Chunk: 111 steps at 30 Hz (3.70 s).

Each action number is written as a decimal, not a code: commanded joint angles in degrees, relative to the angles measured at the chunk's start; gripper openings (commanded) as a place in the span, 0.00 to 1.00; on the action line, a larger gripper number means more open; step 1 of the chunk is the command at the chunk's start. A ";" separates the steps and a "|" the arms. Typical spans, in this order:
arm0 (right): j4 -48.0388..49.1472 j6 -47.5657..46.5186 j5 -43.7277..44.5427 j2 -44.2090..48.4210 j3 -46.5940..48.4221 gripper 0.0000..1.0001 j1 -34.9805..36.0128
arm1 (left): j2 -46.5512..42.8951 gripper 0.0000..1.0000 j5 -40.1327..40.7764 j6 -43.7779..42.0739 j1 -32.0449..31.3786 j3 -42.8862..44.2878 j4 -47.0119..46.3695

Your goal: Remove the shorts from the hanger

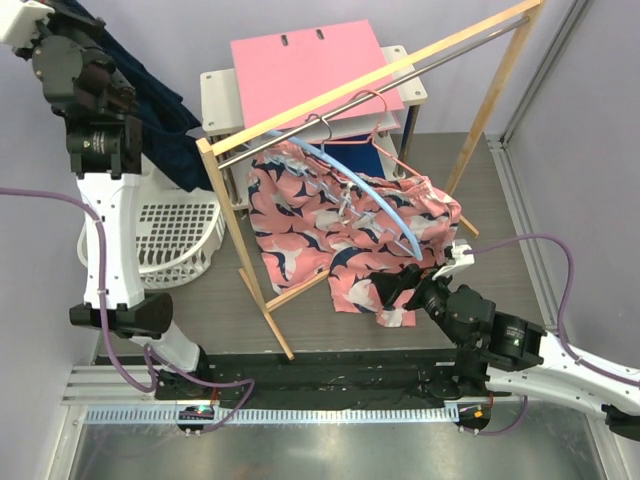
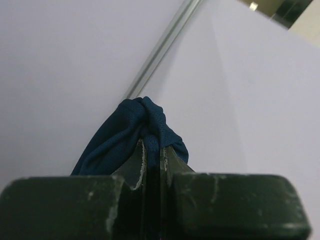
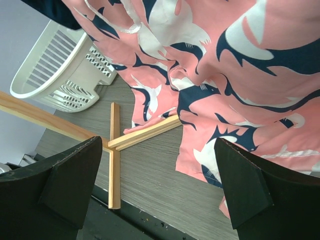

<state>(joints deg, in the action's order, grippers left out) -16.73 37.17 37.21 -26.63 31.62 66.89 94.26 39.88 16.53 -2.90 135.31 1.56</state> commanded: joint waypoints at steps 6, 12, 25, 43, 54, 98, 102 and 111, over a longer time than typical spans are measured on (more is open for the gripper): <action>-1.81 0.98 2.96 3.60 1.17 0.99 -0.10 | -8.65 0.00 7.23 11.99 6.23 -11.63 8.44; -2.16 -0.07 2.60 3.52 2.13 0.99 -0.10 | -10.24 0.01 5.65 22.64 7.82 -17.62 23.29; -4.98 0.45 3.57 6.41 2.49 1.00 -0.10 | -4.08 0.37 4.41 31.10 10.54 -10.15 44.05; -13.05 1.76 4.97 8.61 5.91 0.99 -0.10 | -16.90 0.98 -17.63 41.46 9.06 -27.95 42.92; -24.74 5.20 11.20 14.16 13.37 0.89 -0.10 | -37.64 0.98 -34.33 34.80 1.14 -50.82 41.41; -23.35 -17.92 -31.99 -48.25 83.61 0.64 -26.72 | -43.28 0.96 -56.22 24.16 1.14 -47.33 59.08; -20.45 -17.04 -33.00 -46.76 79.31 0.64 -27.60 | -42.93 0.96 -57.28 25.12 1.14 -47.41 58.56; -12.02 -18.01 -31.85 -45.00 71.92 0.52 -28.84 | -42.49 0.95 -58.95 26.97 1.14 -49.08 57.85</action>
<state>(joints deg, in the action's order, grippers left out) -36.23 19.81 6.31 -73.56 104.99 38.48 51.77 -16.36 42.30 -1.76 86.21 60.53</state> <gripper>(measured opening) 0.541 0.954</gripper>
